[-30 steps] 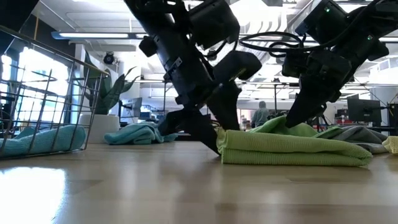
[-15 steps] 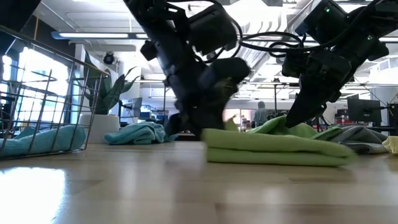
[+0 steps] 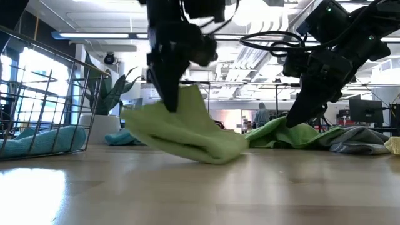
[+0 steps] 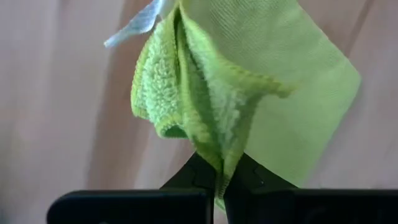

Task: Fold microfiber towels
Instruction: Put the light green microfiber towel into the wire basket, then fold the green microfiber towel

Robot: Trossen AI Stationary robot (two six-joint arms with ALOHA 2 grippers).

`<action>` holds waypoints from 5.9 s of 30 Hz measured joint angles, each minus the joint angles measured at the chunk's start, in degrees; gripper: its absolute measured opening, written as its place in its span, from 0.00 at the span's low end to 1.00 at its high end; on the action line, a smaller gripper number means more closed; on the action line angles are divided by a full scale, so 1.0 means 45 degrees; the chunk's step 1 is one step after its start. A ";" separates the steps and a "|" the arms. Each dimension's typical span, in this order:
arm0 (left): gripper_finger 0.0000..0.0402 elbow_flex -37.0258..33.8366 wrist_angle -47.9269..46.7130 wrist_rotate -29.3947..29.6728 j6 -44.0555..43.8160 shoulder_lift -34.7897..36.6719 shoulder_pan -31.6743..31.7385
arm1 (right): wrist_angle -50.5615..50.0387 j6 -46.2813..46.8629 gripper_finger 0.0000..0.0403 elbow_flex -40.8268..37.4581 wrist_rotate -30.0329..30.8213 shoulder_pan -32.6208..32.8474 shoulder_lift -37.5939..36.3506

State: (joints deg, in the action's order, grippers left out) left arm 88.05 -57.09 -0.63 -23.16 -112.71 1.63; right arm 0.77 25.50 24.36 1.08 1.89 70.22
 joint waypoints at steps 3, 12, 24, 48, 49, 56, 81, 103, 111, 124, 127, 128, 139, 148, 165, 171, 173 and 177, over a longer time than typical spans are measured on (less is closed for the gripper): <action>0.00 0.0872 -0.1484 0.0764 0.0601 0.0000 -0.0341 | -0.0017 0.0000 0.40 0.0000 -0.0005 0.0000 0.0000; 0.00 0.3598 -0.5801 0.3316 0.1295 0.0026 -0.1509 | -0.0017 0.0000 0.40 0.0000 -0.0005 0.0001 0.0000; 0.00 0.5493 -0.7297 0.4916 0.2074 0.0861 -0.3547 | -0.0031 0.0000 0.40 0.0000 -0.0005 0.0000 0.0000; 0.00 0.5602 -0.7318 0.1487 -0.0703 0.4473 -0.6726 | -0.0088 0.0000 0.40 0.0000 -0.0005 0.0003 0.0000; 0.00 0.5601 -0.7318 0.1158 -0.0713 0.4473 -0.6864 | -0.0116 0.0000 0.40 0.0000 -0.0005 0.0001 0.0000; 0.00 0.5601 -0.7318 0.0451 -0.1650 0.4483 -0.8210 | -0.0114 0.0000 0.40 0.0000 -0.0005 0.0000 0.0000; 0.00 -0.1947 -0.7324 -0.2104 0.2481 0.6892 -0.9452 | -0.0114 0.0000 0.40 0.0000 -0.0005 0.0005 0.0000; 0.00 -0.3012 -0.7325 -0.1663 0.9665 0.5212 -0.8302 | -0.0114 0.0000 0.40 0.0000 -0.0005 0.0000 0.0000; 0.00 -0.2360 -0.7313 -0.1226 1.2229 0.5217 -0.8743 | -0.0119 0.0000 0.40 0.0000 -0.0005 0.0002 0.0000; 0.00 -0.3603 -0.6088 -0.0806 1.4145 0.5139 -0.7453 | -0.0119 0.0000 0.40 0.0000 -0.0005 0.0005 0.0000; 0.00 -0.3927 -0.5821 -0.0659 1.3226 0.5139 -0.7039 | -0.0119 0.0000 0.40 0.0000 -0.0004 0.0002 0.0000; 0.00 -0.3984 -0.5732 -0.0552 1.2697 0.5139 -0.6898 | -0.0119 0.0000 0.40 0.0000 -0.0005 0.0005 0.0000; 0.13 -0.4239 -0.5079 0.2008 0.2916 0.5139 -0.5971 | -0.0124 0.0000 0.40 0.0000 -0.0005 0.0004 0.0000; 0.22 -0.4239 -0.4990 0.2306 0.0365 0.5139 -0.5853 | -0.0119 0.0000 0.40 0.0000 -0.0005 0.0001 0.0000; 0.38 -0.2558 -0.4348 0.6770 -0.8146 0.5241 -0.5990 | -0.0119 0.0000 0.40 0.0000 -0.0005 0.0000 0.0000; 0.40 -0.2340 0.0017 0.9784 -0.5828 0.5217 -0.5183 | -0.0119 0.0000 0.40 0.0000 -0.0005 0.0003 0.0000; 0.40 -0.2331 0.1428 0.9814 -0.4366 0.5018 -0.4725 | -0.0114 0.0000 0.40 0.0000 -0.0005 0.0004 0.0000; 0.40 -0.2332 0.3755 0.9726 -0.1846 0.4379 -0.3903 | -0.0135 0.0000 0.40 0.0000 -0.0005 0.0003 0.0000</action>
State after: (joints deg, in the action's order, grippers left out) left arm 77.55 -40.19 43.13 -31.46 -93.00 -15.94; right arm 0.16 25.50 24.36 1.06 1.90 70.22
